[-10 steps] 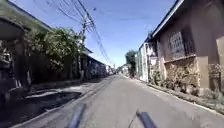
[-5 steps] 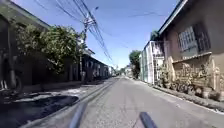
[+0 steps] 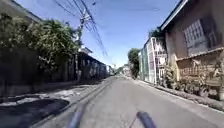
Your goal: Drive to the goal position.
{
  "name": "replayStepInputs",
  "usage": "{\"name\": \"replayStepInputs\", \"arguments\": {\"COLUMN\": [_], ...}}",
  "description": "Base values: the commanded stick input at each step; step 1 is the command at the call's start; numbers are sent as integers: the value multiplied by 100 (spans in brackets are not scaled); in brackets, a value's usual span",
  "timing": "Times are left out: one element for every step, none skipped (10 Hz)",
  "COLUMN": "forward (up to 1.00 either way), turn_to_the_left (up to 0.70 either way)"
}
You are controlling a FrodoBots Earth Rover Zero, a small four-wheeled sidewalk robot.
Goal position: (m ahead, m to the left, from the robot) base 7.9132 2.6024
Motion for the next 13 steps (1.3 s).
{"name": "replayStepInputs", "arguments": {"forward": [100, 100, 100, 100, 100, 100, 100, 100, 100, 100, 100, 100, 100], "turn_to_the_left": [0, 0, 0, 0, 0, 0, 0, 0, 0, 0, 0, 0, 0]}}
